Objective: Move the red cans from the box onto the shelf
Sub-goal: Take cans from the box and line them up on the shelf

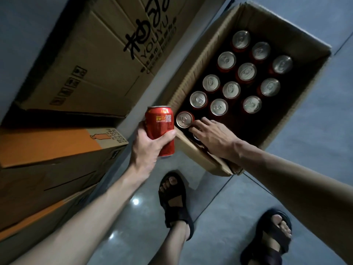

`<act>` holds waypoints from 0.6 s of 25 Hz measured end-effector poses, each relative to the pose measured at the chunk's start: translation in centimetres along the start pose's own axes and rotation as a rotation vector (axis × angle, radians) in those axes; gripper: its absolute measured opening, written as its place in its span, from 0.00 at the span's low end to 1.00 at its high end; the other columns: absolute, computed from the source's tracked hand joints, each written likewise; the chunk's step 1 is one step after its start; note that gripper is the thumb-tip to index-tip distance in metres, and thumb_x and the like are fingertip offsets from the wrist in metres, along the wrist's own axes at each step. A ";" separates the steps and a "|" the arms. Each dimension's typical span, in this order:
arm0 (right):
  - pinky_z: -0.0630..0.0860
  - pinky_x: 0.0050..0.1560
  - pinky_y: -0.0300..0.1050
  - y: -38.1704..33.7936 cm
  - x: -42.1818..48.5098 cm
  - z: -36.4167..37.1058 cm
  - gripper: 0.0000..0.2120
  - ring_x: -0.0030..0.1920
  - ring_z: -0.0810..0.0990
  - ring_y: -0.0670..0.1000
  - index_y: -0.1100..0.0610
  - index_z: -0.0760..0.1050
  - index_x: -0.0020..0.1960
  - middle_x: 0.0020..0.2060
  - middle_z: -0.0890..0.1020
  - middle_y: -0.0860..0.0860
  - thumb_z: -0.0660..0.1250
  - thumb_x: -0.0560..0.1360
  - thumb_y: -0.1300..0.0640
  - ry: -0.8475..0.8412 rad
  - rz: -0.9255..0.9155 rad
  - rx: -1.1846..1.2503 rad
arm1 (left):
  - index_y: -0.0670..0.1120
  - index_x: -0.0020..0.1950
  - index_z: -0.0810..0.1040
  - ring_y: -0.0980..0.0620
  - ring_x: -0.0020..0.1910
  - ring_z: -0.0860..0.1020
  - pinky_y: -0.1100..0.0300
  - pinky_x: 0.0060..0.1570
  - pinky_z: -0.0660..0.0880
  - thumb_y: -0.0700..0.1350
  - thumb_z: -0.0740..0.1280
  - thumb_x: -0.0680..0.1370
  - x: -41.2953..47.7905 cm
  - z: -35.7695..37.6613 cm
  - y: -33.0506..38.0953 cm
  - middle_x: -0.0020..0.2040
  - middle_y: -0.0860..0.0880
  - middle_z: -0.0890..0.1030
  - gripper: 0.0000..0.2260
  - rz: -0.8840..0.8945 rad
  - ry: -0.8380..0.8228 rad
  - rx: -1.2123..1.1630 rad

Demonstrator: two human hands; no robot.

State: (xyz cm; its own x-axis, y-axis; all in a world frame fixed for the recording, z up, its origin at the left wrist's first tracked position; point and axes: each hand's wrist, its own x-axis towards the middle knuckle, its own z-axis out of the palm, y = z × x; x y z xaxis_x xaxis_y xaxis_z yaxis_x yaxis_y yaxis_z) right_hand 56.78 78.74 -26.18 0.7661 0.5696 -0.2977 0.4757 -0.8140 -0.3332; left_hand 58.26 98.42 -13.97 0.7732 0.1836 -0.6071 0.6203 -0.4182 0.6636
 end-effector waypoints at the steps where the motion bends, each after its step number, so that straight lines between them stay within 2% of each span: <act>1: 0.73 0.55 0.50 0.1 0.4 0.7 0.17 0.59 0.71 0.57 0.54 0.71 0.66 0.63 0.73 0.55 0.61 0.78 0.53 0.024 -0.004 -0.051 | 0.49 0.54 0.77 0.49 0.44 0.83 0.62 0.38 0.80 0.57 0.77 0.58 0.2 0.2 -0.5 0.47 0.47 0.83 0.27 -0.006 -0.007 -0.018; 3: 0.73 0.53 0.51 0.5 0.6 1.6 0.17 0.55 0.71 0.58 0.53 0.73 0.64 0.60 0.73 0.58 0.63 0.76 0.55 0.089 0.009 -0.126 | 0.49 0.53 0.78 0.52 0.42 0.83 0.64 0.33 0.79 0.54 0.76 0.61 0.3 0.7 -1.1 0.46 0.47 0.83 0.23 -0.010 -0.031 -0.065; 5: 0.73 0.51 0.52 0.5 0.5 2.4 0.19 0.54 0.72 0.60 0.51 0.71 0.67 0.59 0.72 0.59 0.61 0.76 0.57 0.103 0.051 -0.106 | 0.46 0.56 0.78 0.55 0.39 0.82 0.66 0.31 0.77 0.53 0.77 0.61 0.2 1.2 -1.3 0.47 0.46 0.83 0.26 -0.005 -0.050 -0.093; 7: 0.71 0.43 0.50 0.0 0.4 2.7 0.21 0.51 0.76 0.59 0.48 0.65 0.72 0.58 0.71 0.60 0.56 0.80 0.57 0.056 0.128 -0.049 | 0.44 0.57 0.77 0.54 0.40 0.82 0.66 0.31 0.77 0.57 0.77 0.58 0.1 1.6 -1.3 0.47 0.45 0.83 0.31 -0.001 -0.075 -0.098; 9: 0.68 0.35 0.48 -0.3 0.4 2.4 0.22 0.47 0.77 0.58 0.47 0.61 0.74 0.56 0.70 0.59 0.56 0.82 0.57 0.019 0.187 -0.002 | 0.44 0.57 0.77 0.52 0.41 0.83 0.63 0.33 0.78 0.59 0.75 0.57 -0.1 1.8 -1.4 0.47 0.44 0.83 0.33 0.007 -0.094 -0.101; 12: 0.73 0.33 0.50 -0.1 -1.1 -0.3 0.24 0.44 0.78 0.58 0.49 0.65 0.69 0.51 0.68 0.56 0.65 0.75 0.57 0.008 0.251 0.174 | 0.45 0.53 0.80 0.48 0.41 0.83 0.59 0.35 0.79 0.60 0.76 0.57 -0.5 1.7 -1.0 0.45 0.44 0.84 0.29 0.012 -0.116 -0.111; 15: 0.77 0.41 0.47 0.1 -4.8 -5.7 0.29 0.43 0.78 0.53 0.44 0.69 0.64 0.50 0.71 0.50 0.75 0.65 0.49 0.140 0.392 0.547 | 0.49 0.45 0.84 0.47 0.41 0.84 0.52 0.43 0.82 0.59 0.78 0.57 -1.7 1.2 0.5 0.41 0.45 0.85 0.22 -0.026 -0.170 -0.109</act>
State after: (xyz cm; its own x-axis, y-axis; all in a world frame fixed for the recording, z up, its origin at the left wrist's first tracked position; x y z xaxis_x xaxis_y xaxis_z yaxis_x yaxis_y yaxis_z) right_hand 55.59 75.27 -19.69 0.9034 0.1947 -0.3821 -0.1063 -0.7616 -0.6393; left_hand 57.13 96.86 -13.10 0.7289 0.0362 -0.6836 0.6576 -0.3147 0.6845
